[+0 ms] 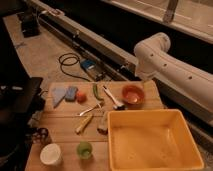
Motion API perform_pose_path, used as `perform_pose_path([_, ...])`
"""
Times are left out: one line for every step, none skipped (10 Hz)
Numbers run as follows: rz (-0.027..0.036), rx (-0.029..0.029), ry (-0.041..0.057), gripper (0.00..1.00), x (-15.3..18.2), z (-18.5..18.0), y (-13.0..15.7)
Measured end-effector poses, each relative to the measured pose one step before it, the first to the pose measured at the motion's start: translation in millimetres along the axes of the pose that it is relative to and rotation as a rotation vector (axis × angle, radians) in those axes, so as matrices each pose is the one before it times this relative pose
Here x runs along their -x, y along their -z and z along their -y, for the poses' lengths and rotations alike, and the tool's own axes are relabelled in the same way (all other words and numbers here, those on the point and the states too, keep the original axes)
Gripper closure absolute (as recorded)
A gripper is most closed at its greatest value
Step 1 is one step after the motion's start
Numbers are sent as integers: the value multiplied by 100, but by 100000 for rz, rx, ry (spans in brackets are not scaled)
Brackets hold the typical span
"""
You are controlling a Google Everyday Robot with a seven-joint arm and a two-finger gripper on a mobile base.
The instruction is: Place brush in tray
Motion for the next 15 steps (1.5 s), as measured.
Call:
perform_pose_path([2590, -837, -2588, 35, 1483, 1160, -515])
perform_pose_path([2515, 41, -2730, 35, 1295, 503, -680])
perform_pose_path([599, 192, -6253, 35, 1116, 182, -1330])
perform_pose_path([411, 717, -8094, 35, 1024, 34, -1042])
perform_pose_path([662, 929, -5535, 35, 852, -79, -695])
perform_pose_path([706, 981, -6306, 35, 927, -122, -746])
perform_pose_path([217, 516, -3132, 35, 253, -124, -336])
perform_pose_path([179, 239, -2148, 35, 216, -55, -178])
perform_pose_path([280, 102, -424, 35, 134, 45, -51])
perform_pose_path([1140, 334, -45, 35, -227, 215, 96])
perform_pose_path([2130, 1856, -1637, 35, -237, -40, -241])
perform_pose_path([2508, 2921, -1598, 35, 177, -334, -745])
perform_pose_path([3882, 3555, -1663, 35, 843, -517, -1464])
perform_pose_path([2587, 2291, -1259, 35, 704, -312, -978])
perform_pose_path([1967, 2039, -1531, 35, 609, -327, -849])
